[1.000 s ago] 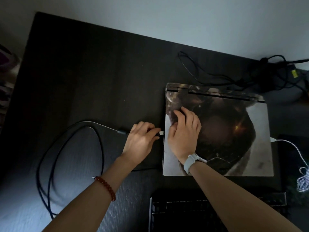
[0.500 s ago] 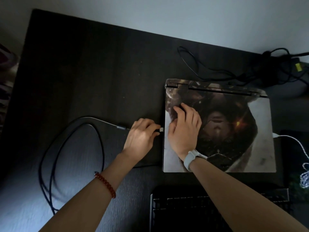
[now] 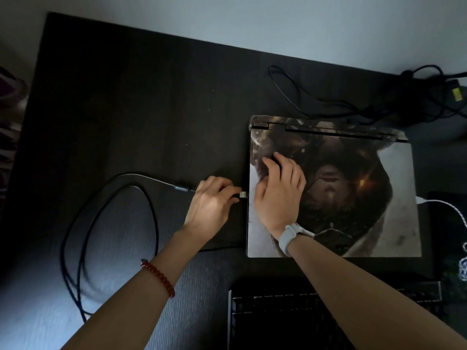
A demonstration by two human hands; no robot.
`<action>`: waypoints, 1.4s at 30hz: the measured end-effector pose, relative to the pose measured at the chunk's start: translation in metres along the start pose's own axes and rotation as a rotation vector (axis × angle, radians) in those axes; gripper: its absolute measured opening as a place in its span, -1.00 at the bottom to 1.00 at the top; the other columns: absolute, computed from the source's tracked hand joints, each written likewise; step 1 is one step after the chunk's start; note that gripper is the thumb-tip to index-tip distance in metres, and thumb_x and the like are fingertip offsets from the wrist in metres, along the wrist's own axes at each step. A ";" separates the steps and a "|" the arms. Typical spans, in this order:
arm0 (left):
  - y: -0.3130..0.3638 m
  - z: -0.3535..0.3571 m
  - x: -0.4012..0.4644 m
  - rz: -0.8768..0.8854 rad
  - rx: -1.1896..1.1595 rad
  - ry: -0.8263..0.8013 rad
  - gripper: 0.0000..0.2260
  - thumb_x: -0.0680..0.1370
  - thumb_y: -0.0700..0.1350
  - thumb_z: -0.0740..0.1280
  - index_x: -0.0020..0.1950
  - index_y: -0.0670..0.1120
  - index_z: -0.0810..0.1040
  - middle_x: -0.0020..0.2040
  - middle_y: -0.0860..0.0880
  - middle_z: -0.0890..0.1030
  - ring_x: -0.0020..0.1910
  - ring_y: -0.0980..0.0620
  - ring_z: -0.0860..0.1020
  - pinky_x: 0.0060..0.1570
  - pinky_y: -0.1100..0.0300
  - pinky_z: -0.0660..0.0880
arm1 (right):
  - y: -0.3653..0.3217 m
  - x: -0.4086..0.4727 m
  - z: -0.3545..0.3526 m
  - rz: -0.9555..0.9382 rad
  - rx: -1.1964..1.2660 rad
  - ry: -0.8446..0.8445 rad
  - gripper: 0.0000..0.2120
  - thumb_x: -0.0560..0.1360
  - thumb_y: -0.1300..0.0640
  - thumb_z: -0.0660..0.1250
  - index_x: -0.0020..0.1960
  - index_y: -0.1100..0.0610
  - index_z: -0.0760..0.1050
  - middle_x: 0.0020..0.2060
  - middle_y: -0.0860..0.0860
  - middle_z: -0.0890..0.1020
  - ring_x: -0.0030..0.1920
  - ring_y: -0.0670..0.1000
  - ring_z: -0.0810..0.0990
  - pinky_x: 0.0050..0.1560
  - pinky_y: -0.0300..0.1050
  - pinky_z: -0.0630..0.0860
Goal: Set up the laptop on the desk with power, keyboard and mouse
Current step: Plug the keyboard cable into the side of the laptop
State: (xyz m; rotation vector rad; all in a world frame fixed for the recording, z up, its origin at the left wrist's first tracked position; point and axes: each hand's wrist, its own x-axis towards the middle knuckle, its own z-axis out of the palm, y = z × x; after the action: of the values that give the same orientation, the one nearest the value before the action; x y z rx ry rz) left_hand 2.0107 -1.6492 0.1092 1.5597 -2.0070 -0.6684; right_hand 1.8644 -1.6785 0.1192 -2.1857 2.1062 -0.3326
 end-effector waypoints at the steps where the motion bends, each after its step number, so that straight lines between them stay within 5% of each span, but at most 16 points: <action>1: 0.000 0.001 0.000 -0.008 -0.007 0.005 -0.80 0.32 -0.36 0.49 -0.07 -0.23 0.64 -0.17 -0.20 0.61 -0.20 -0.18 0.58 -0.21 0.03 0.51 | 0.000 0.000 0.000 -0.002 0.000 0.001 -0.61 0.42 0.10 0.06 0.19 0.11 0.43 0.23 0.11 0.48 0.28 0.16 0.39 0.35 0.15 0.24; 26: -0.002 0.002 0.006 -0.071 -0.060 -0.019 -0.81 0.35 -0.29 0.48 -0.05 -0.16 0.65 -0.13 -0.13 0.62 -0.14 -0.13 0.58 -0.14 0.06 0.44 | -0.001 0.000 0.000 -0.002 0.002 0.006 -0.61 0.42 0.11 0.07 0.19 0.12 0.44 0.23 0.12 0.49 0.28 0.17 0.40 0.34 0.15 0.27; 42: 0.001 -0.002 0.009 0.034 -0.016 -0.024 -0.82 0.33 -0.35 0.47 -0.09 -0.25 0.64 -0.15 -0.21 0.63 -0.17 -0.19 0.59 -0.14 0.00 0.54 | -0.002 -0.001 0.003 -0.016 -0.068 0.019 -0.62 0.41 0.13 0.11 0.19 0.12 0.42 0.23 0.13 0.49 0.26 0.18 0.41 0.32 0.18 0.30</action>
State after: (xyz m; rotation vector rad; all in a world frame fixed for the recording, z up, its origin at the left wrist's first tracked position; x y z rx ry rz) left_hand 2.0093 -1.6583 0.1116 1.5121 -2.0358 -0.6920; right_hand 1.8669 -1.6779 0.1163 -2.2471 2.1417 -0.2879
